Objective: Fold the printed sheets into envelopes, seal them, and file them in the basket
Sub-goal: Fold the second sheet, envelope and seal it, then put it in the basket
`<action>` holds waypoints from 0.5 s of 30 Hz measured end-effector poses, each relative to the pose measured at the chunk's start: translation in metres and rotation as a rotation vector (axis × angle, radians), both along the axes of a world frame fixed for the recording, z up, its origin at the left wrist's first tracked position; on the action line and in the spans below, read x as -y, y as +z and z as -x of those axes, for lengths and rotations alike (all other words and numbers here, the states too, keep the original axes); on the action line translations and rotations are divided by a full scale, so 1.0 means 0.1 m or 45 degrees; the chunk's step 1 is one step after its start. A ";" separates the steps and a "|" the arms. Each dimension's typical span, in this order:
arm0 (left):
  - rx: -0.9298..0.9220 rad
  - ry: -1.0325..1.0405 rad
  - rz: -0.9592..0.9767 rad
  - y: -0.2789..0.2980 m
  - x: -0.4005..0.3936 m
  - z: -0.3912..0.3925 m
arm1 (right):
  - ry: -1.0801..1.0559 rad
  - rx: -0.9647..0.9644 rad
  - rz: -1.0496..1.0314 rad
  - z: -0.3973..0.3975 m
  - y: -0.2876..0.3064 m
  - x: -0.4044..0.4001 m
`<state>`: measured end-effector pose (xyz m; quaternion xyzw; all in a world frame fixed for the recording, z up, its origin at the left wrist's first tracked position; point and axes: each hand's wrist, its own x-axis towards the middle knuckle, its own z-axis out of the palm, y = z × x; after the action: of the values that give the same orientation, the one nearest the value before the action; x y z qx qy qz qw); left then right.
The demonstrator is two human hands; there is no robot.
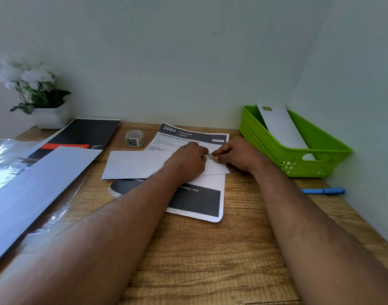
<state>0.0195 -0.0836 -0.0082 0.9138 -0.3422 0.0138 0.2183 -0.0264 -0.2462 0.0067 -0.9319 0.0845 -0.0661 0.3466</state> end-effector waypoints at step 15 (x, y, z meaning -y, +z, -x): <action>0.092 -0.093 0.185 0.00 -0.02 -0.02 | -0.087 0.213 0.023 -0.05 -0.14 0.00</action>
<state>0.0213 -0.0815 -0.0080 0.8814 -0.3811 0.0634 0.2718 -0.0219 -0.2462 -0.0074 -0.9227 0.0864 -0.1560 0.3417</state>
